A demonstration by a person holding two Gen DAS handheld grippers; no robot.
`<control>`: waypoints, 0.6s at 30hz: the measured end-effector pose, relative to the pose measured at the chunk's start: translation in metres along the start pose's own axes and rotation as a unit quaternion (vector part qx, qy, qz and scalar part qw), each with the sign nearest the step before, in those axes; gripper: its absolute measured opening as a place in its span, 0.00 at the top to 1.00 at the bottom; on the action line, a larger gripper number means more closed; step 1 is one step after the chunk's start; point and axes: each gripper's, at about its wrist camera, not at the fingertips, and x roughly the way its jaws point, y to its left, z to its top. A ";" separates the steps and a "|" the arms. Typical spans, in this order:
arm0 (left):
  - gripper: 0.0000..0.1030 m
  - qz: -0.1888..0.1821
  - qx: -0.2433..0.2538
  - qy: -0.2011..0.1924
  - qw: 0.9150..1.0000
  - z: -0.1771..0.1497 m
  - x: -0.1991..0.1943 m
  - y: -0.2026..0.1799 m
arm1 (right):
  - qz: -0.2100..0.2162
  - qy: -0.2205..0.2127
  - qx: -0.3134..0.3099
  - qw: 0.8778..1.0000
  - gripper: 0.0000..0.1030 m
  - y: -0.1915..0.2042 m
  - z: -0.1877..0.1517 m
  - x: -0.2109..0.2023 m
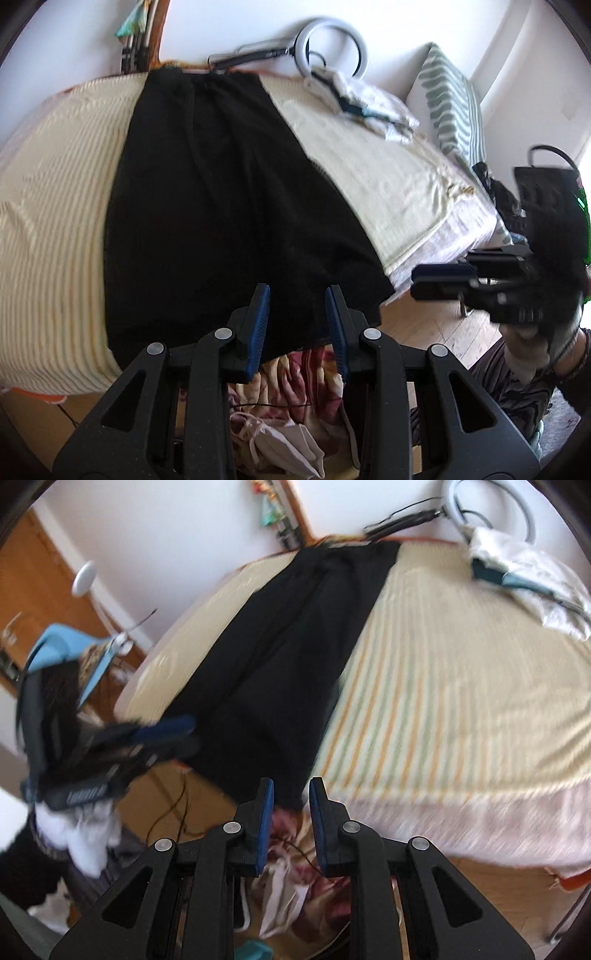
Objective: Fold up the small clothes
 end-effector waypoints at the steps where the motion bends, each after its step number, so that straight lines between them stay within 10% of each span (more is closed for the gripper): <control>1: 0.70 0.001 0.001 0.002 1.000 -0.001 0.002 0.001 | -0.007 0.001 -0.007 1.000 0.82 0.002 -0.001 0.002; 11: 0.94 -0.021 -0.012 0.000 1.000 -0.004 0.000 0.007 | -0.053 0.007 -0.072 0.996 0.82 0.014 0.001 0.027; 13: 0.95 -0.021 -0.011 -0.001 1.000 -0.003 -0.001 0.007 | -0.051 -0.003 -0.085 0.995 0.98 0.021 -0.003 0.028; 18: 0.97 -0.044 -0.037 -0.007 0.998 -0.003 -0.010 0.016 | -0.067 -0.036 -0.123 0.990 1.00 0.042 -0.005 0.005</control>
